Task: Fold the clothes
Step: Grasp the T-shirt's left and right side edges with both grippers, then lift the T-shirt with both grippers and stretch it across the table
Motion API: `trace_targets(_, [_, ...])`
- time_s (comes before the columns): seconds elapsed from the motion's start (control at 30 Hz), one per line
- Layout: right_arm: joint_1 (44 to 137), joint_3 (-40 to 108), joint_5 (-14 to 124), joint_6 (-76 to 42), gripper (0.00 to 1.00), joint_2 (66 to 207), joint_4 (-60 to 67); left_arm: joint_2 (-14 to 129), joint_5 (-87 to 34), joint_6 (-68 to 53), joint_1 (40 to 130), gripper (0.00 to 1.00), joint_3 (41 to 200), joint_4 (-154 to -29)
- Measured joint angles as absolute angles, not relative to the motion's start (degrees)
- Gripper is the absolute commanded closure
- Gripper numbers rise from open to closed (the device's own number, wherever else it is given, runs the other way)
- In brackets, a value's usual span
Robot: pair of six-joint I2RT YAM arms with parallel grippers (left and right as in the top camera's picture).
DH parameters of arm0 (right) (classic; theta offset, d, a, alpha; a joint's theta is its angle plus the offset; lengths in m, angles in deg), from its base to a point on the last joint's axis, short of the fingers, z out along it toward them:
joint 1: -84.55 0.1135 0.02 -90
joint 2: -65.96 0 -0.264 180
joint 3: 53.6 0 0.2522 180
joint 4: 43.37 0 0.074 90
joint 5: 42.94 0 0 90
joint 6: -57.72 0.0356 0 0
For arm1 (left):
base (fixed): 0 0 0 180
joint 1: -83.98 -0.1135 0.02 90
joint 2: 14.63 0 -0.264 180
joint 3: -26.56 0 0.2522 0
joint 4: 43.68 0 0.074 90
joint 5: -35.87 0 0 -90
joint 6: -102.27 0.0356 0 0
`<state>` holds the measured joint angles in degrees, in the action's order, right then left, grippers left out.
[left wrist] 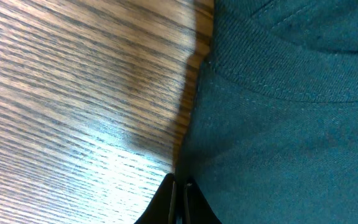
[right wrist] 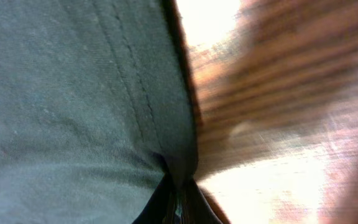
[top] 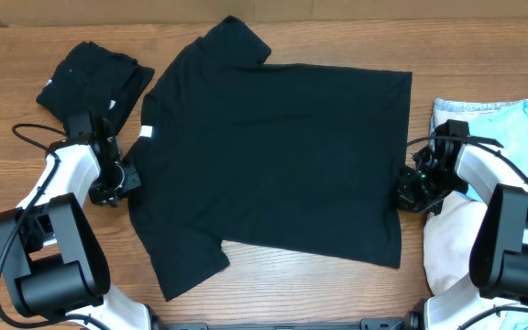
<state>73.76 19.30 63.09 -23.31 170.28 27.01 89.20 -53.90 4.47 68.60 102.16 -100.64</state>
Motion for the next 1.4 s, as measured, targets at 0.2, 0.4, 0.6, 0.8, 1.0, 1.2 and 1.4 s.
trace_targets(0.2, [73.76, 26.66, 62.67, -23.33, 0.96, 170.69, 35.06, 89.20, -53.90, 4.52, 68.60, 0.96, 105.44, -105.01])
trace_targets(0.4, [73.85, 38.18, 62.72, -23.35, 0.96, 167.06, 42.73, 89.20, -53.38, 4.54, 68.60, 0.96, 119.78, -114.34])
trace_targets(0.6, [73.89, 49.83, 63.07, -23.53, 0.96, 159.50, 48.81, 89.20, -52.24, 4.52, 68.60, 0.96, 135.62, -121.27])
trace_targets(0.8, [74.16, 59.89, 63.46, -25.23, 0.96, 155.35, 53.18, 89.20, -51.58, 4.52, 68.60, 0.96, 149.44, -126.62])
trace_targets(1.0, [74.16, 68.39, 63.63, -26.09, 0.96, 152.62, 53.99, 89.05, -51.21, 4.54, 68.60, 0.96, 161.98, -130.14])
trace_targets(1.2, [74.16, 78.14, 63.74, -26.06, 0.96, 148.24, 58.31, 85.07, -52.30, 4.52, 68.60, 0.96, 171.69, -130.23])
trace_targets(1.4, [74.16, 86.16, 63.83, -26.06, 0.96, 144.31, 62.82, 75.30, -58.88, 4.01, 68.60, 0.96, 175.56, -130.25])
